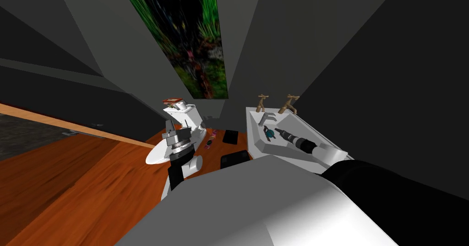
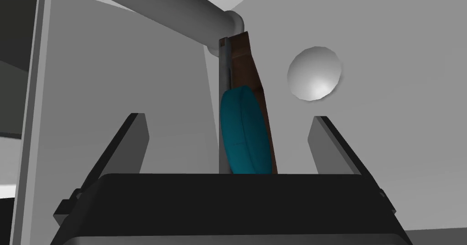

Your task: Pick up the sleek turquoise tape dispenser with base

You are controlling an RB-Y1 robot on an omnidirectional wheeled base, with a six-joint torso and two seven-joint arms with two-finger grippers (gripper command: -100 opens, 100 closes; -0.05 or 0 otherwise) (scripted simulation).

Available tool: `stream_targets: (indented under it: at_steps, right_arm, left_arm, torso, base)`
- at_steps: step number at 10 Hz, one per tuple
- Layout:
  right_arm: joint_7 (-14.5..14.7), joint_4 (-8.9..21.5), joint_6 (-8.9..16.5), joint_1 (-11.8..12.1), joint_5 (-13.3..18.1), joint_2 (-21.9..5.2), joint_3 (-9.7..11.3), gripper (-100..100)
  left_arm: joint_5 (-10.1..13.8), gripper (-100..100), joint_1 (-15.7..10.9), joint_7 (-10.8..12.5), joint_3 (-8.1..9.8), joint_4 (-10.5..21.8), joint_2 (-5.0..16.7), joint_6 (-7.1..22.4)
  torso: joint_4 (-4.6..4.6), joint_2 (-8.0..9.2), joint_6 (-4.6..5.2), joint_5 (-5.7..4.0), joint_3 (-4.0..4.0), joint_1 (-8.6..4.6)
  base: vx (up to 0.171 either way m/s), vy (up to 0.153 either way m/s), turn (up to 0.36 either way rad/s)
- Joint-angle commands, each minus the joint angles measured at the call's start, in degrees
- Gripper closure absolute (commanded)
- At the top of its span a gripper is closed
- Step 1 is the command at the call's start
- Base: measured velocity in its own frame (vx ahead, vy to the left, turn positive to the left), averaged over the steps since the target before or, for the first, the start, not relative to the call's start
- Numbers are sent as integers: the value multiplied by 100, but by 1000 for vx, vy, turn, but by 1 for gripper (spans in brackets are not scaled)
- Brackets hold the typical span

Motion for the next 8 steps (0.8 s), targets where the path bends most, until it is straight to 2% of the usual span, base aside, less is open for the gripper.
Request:
stream_targets:
  at_steps: [1,2,4,5,6,8]
  right_arm:
    - [-54,286,36,-286,286,16,-21,-100]
    - [-54,337,36,-385,449,16,-21,-100]
    - [-54,337,36,-385,735,16,-21,-100]
    - [-340,604,304,-651,936,298,-315,-100]
    - [-434,828,304,-844,1125,298,-418,-100]
    - [-524,1136,304,-1218,1467,298,-418,-100]
  left_arm:
    - [0,0,0,0,0,0,0,0]
    - [0,0,1,0,0,0,0,0]
    - [0,0,1,0,0,0,0,0]
    - [0,0,1,0,0,0,0,0]
    - [0,0,0,0,0,0,0,0]
    - [0,0,0,0,0,0,0,0]
  torso:
    - [0,0,0,0,0,0]
    - [-4,-17,0,1,-10,3]
    - [-9,-37,-1,0,-22,3]
    - [-9,-38,0,1,-23,3]
    - [-3,-4,0,-2,-4,-6]
    - [0,-2,0,0,-1,2]
  base:
    - [-29,6,-5]
    - [0,0,0]
    - [10,1,2]
    - [-115,-22,36]
    - [-153,-16,30]
    - [-47,12,-1]
